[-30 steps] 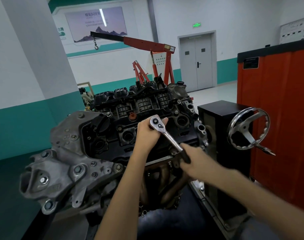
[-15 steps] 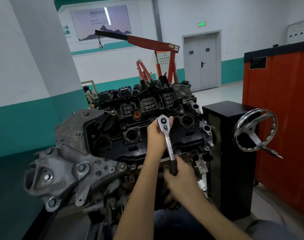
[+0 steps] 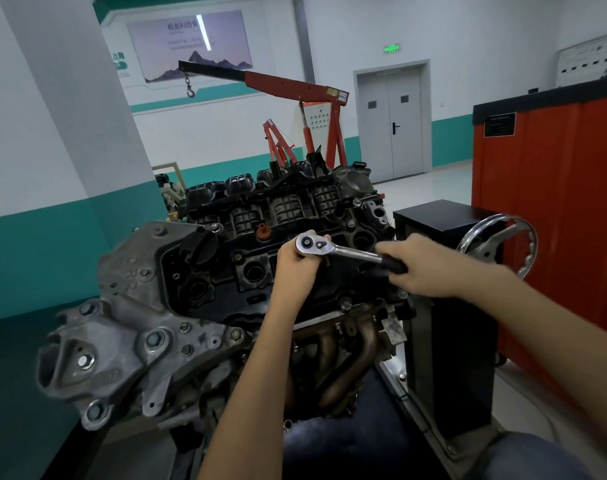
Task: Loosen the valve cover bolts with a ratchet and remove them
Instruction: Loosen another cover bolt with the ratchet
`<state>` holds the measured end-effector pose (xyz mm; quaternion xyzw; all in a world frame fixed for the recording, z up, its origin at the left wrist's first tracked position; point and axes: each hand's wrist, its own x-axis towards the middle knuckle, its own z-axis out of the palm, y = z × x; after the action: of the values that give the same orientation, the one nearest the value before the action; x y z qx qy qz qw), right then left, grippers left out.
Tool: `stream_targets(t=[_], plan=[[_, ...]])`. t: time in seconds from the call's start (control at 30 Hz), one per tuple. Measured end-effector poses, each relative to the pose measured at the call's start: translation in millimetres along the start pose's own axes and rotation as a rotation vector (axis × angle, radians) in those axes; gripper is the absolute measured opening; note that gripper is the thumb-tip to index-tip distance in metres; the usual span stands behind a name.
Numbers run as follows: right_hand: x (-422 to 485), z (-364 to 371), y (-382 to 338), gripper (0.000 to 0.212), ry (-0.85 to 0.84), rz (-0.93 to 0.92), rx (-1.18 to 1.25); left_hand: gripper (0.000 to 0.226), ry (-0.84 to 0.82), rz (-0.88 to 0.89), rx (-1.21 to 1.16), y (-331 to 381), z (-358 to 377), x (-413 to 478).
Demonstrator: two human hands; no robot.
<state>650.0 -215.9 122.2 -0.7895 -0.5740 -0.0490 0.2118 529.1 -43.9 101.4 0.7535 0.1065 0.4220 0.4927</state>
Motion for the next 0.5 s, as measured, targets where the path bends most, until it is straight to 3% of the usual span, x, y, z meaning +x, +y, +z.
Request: stream_targets(t=[0.2, 0.3, 0.37, 0.5], plan=[[-34, 115, -71, 0.022, 0.326, 0.248, 0.615, 0.047, 0.079, 0.020, -0.045, -4, 12, -3], [-22, 143, -114, 0.025, 0.390, 0.290, 0.837, 0.049, 0.094, -0.006, -0.016, -2, 12, 0], [-21, 141, -113, 0.020, 0.361, 0.283, 0.836, 0.050, 0.087, -0.009, 0.016, -3, 9, 2], [-34, 96, -51, 0.018, 0.165, 0.172, 0.541, 0.052, -0.010, 0.035, 0.007, -4, 8, 2]])
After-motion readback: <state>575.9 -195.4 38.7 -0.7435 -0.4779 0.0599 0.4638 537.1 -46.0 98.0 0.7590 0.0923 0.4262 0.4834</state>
